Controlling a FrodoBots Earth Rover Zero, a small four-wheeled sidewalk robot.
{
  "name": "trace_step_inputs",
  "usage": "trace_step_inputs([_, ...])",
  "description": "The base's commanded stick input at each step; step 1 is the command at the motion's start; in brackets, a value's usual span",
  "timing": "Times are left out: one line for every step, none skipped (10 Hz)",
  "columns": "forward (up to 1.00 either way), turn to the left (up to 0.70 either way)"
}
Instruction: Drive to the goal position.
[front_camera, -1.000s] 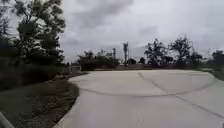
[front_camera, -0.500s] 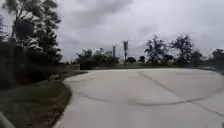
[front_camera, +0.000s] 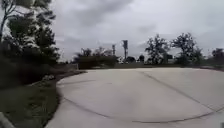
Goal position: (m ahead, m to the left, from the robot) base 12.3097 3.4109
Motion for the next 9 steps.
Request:
trace_step_inputs([0.85, 0.00])
trace_step_inputs([0.85, 0.00])
trace_step_inputs([0.85, 0.00])
trace_step_inputs([0.85, 0.00])
trace_step_inputs([0.85, 0.00])
trace_step_inputs([0.85, 0.00])
trace_step_inputs([0.85, 0.00])
trace_step_inputs([0.85, 0.00])
trace_step_inputs([0.85, 0.00])
